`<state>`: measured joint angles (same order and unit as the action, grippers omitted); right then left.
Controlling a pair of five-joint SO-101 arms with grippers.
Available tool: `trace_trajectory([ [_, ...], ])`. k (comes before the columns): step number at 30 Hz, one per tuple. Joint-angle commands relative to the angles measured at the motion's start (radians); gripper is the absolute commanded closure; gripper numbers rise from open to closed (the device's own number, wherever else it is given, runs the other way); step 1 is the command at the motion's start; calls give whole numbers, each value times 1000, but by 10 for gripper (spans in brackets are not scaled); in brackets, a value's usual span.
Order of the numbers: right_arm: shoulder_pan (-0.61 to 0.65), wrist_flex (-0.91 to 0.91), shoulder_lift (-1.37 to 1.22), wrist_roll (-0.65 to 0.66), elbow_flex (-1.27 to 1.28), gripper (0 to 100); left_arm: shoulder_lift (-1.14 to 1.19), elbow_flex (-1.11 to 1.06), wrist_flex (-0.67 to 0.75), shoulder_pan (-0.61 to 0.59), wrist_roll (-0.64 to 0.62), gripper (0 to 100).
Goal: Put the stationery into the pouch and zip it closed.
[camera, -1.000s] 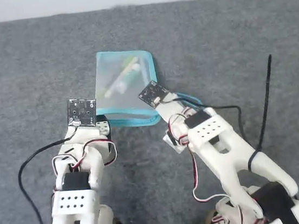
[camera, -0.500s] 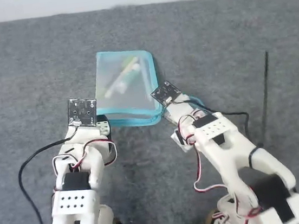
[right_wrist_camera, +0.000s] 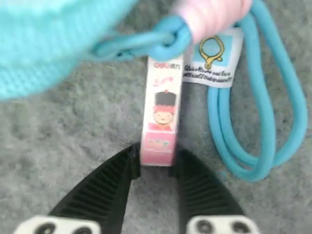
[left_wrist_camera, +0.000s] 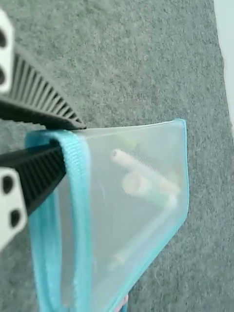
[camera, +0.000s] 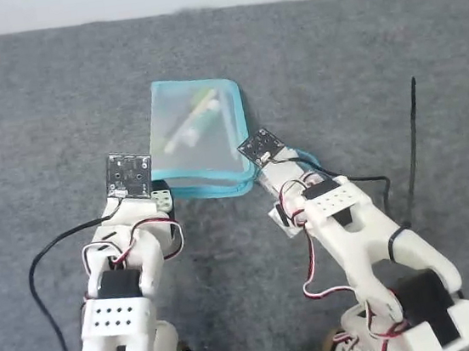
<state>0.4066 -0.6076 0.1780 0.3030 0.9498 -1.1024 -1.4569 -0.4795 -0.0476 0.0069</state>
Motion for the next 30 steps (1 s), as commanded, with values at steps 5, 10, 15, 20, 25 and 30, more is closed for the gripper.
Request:
trace_trajectory([
  [5,-48,-228,124,8,-77,992,-9,33,-2,6,3,988],
  [10,-58,-446,371,9,-80,992,-9,31,-2,6,3,988],
  [15,-54,-654,647,12,-169,992,-8,31,-2,8,3,988],
  [20,58,-880,727,74,-348,992,-9,4,-2,135,9,988],
  [25,200,-900,651,72,-388,992,-9,-1,-8,299,29,988],
  [30,205,-831,489,71,-387,992,-9,-1,-6,345,77,988],
])
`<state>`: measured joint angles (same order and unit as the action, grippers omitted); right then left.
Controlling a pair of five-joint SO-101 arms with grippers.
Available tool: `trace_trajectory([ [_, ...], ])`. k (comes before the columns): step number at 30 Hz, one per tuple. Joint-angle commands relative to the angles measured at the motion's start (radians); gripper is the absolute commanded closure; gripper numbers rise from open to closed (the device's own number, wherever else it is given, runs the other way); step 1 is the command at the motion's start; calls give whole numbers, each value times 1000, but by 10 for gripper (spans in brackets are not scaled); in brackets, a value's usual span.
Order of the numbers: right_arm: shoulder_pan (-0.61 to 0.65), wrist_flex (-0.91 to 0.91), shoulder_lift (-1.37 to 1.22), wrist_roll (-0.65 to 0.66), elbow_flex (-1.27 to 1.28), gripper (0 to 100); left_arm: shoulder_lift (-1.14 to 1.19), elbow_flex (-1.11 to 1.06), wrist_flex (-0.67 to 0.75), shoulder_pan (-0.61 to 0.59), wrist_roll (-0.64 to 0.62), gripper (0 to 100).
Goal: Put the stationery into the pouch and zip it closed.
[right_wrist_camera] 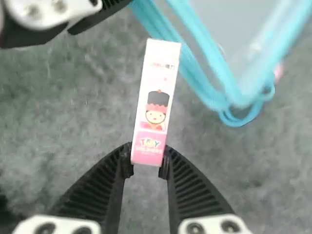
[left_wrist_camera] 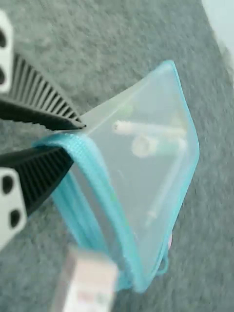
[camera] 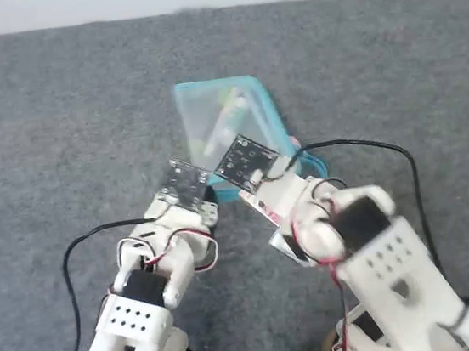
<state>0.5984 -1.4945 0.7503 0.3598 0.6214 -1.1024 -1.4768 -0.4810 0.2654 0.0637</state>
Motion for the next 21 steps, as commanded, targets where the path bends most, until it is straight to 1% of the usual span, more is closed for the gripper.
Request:
trace_trajectory([
  [1,13,70,-117,14,-58,992,-11,21,-3,31,18,988],
  [5,5,122,-234,-3,-60,992,-11,22,-2,29,18,988],
  [9,-67,160,-328,-43,-84,992,-11,24,-2,31,20,988],
  [11,-113,156,-378,-44,-118,992,-11,24,-2,31,20,988],
  [14,-168,131,-458,-91,-180,992,-11,24,-2,31,20,988],
  [17,-196,88,-521,-118,-249,992,-11,24,-2,29,20,988],
  [21,-213,87,-588,-198,-342,992,-11,22,-2,35,23,988],
])
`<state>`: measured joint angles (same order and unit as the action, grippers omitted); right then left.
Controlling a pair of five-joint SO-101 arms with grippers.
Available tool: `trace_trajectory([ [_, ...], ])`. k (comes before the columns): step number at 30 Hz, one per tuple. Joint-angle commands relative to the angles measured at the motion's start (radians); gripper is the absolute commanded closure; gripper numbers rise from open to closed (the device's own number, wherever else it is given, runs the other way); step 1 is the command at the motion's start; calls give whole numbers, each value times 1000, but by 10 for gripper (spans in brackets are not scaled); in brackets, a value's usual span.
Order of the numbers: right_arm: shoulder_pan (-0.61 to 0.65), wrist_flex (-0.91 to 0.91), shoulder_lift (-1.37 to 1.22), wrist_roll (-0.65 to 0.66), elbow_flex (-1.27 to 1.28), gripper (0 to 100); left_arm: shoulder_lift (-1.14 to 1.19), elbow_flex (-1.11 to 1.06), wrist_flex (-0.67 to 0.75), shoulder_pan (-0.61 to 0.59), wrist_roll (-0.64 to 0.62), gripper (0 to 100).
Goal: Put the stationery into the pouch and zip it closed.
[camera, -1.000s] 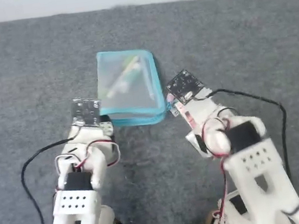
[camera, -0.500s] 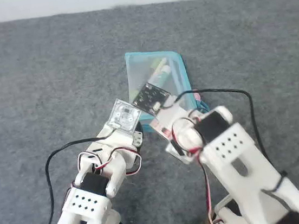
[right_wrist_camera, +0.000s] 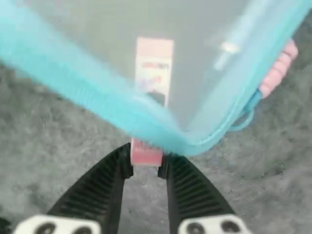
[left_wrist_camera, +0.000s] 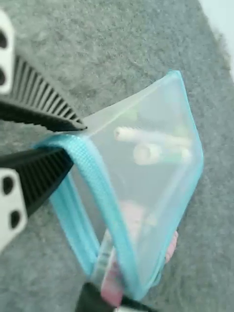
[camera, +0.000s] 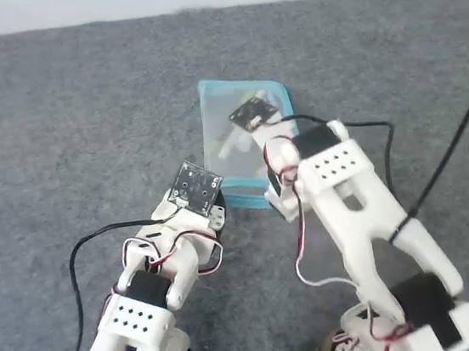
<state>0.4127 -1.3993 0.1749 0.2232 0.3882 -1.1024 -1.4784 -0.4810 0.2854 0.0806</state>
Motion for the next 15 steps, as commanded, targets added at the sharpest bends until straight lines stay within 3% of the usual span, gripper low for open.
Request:
trace_trajectory([
  [1,-28,-8,-27,-78,-137,992,-11,22,-2,17,6,988],
  [12,-25,-45,-257,-176,-489,985,-11,21,-2,17,6,988],
  [15,-22,-94,-311,-175,-554,875,-11,21,-2,15,8,988],
])
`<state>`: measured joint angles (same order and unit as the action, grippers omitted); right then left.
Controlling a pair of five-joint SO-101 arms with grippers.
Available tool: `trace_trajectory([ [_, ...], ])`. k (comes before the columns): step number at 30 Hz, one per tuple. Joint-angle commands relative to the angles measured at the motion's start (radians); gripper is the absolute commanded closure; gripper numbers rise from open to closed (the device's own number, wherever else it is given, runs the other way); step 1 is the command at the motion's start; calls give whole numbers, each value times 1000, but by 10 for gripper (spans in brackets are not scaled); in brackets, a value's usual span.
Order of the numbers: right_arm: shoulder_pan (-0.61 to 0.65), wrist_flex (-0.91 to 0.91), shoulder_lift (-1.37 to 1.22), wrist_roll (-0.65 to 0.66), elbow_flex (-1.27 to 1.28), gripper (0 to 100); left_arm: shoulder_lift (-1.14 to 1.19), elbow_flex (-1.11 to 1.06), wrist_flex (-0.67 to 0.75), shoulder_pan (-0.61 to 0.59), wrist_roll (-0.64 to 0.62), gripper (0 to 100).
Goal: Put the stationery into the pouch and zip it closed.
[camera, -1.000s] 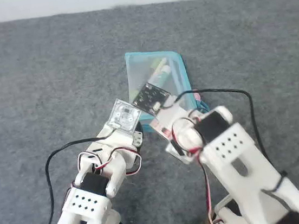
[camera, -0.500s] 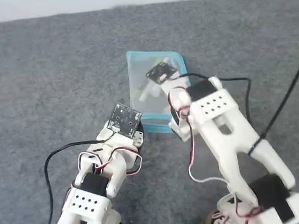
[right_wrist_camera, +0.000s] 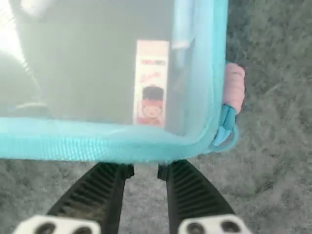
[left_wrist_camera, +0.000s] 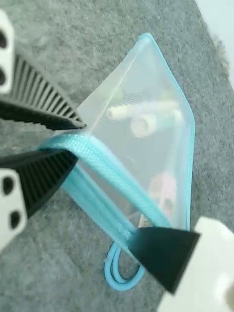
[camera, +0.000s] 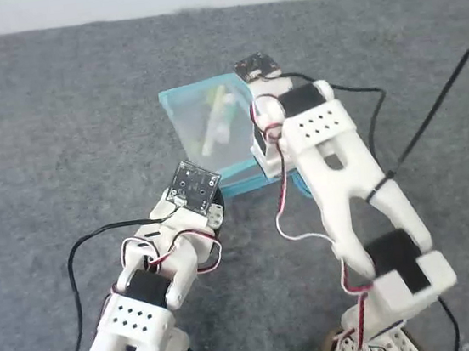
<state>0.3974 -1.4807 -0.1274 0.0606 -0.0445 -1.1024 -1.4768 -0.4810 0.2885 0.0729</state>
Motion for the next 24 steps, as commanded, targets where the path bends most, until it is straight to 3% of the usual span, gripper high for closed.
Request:
trace_trajectory([
  [1,-7,-22,-18,-12,-138,833,-11,19,-2,12,15,988],
  [4,-5,-31,-15,-9,-157,764,-11,19,-2,12,15,988],
  [18,108,-120,288,181,-163,781,-11,19,-2,2,15,988],
  [24,74,-79,467,239,26,781,-11,33,34,-161,-54,988],
])
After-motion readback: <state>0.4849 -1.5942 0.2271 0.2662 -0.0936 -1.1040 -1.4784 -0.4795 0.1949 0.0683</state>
